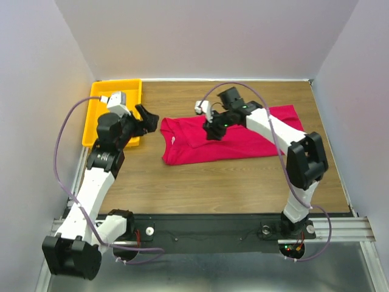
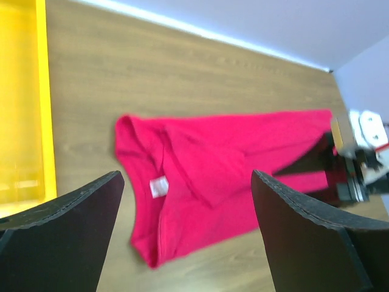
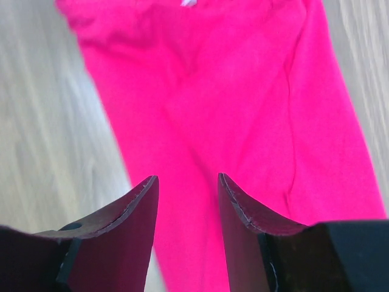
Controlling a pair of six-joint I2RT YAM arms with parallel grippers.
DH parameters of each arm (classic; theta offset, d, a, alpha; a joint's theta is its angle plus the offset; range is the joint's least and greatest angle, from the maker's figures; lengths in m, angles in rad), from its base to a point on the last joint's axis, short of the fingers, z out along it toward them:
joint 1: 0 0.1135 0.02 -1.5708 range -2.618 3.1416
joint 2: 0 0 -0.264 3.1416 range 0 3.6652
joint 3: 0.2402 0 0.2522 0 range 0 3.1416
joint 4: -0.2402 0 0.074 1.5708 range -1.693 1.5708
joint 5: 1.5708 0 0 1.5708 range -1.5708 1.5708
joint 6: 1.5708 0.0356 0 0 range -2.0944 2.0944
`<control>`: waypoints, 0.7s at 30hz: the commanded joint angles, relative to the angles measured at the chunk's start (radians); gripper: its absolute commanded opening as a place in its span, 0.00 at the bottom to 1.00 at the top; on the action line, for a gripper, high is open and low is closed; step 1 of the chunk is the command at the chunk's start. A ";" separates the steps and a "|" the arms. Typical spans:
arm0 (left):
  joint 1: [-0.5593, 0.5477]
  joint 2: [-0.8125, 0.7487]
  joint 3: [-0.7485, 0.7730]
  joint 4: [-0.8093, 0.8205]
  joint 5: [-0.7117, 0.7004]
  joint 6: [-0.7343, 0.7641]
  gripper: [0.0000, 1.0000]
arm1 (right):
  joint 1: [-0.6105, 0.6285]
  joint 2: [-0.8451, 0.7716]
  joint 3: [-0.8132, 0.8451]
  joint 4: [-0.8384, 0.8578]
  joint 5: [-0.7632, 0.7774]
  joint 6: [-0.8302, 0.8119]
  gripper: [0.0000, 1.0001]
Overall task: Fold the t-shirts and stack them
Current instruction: Fold the tshirt
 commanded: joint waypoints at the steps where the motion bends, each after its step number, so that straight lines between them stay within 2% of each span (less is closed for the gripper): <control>1: 0.002 -0.130 -0.093 -0.039 -0.017 -0.070 0.97 | 0.084 0.114 0.105 0.078 0.183 0.069 0.49; 7: 0.006 -0.263 -0.169 -0.082 -0.014 -0.122 0.95 | 0.179 0.235 0.178 0.084 0.259 0.085 0.49; 21: 0.008 -0.308 -0.249 -0.074 0.044 -0.165 0.93 | 0.218 0.317 0.236 0.086 0.309 0.122 0.46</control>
